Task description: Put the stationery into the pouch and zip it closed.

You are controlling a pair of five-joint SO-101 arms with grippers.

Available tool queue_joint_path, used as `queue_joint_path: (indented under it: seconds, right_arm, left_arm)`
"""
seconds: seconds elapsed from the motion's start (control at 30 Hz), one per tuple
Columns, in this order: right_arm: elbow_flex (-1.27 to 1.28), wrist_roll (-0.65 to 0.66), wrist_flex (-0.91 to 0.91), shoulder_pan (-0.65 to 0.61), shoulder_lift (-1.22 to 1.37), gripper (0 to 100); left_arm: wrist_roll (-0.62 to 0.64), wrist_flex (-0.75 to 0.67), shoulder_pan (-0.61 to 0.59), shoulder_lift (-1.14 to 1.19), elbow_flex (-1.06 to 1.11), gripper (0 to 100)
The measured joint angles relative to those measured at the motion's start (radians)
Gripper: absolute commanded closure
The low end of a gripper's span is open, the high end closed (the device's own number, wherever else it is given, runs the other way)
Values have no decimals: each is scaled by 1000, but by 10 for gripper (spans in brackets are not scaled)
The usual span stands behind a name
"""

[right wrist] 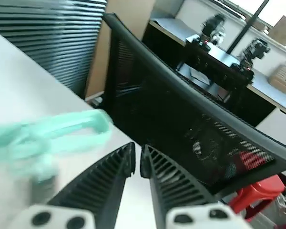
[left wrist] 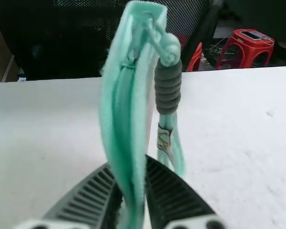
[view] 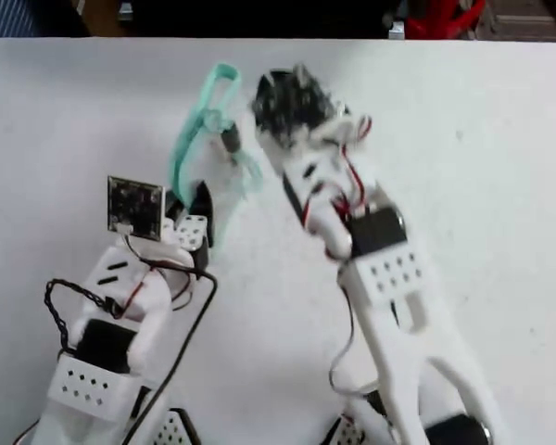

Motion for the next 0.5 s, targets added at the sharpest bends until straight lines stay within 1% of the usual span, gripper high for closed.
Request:
queue_joint_path:
  seconds: [0.1, 0.17, 0.23, 0.27, 0.33, 0.43, 0.5]
  right_arm:
    - [-129, 0, 48, 28, 112, 981]
    - [-204, -3, 147, 26, 132, 981]
    - [-279, -40, 288, 3, 126, 972]
    - [-305, -57, 364, -12, 115, 948]
    - [-322, -72, 485, -52, 87, 848]
    - [-301, -84, 555, -95, 48, 710]
    - [-256, -87, 583, -135, 17, 694]
  left_arm:
    - [0, 0, 2, 0, 0, 978]
    - [0, 0, 2, 0, 0, 978]
    - [0, 0, 2, 0, 0, 978]
    - [0, 0, 2, 0, 0, 978]
    - [0, 0, 2, 0, 0, 978]
    - [0, 0, 2, 0, 0, 978]
    - [0, 0, 2, 0, 0, 978]
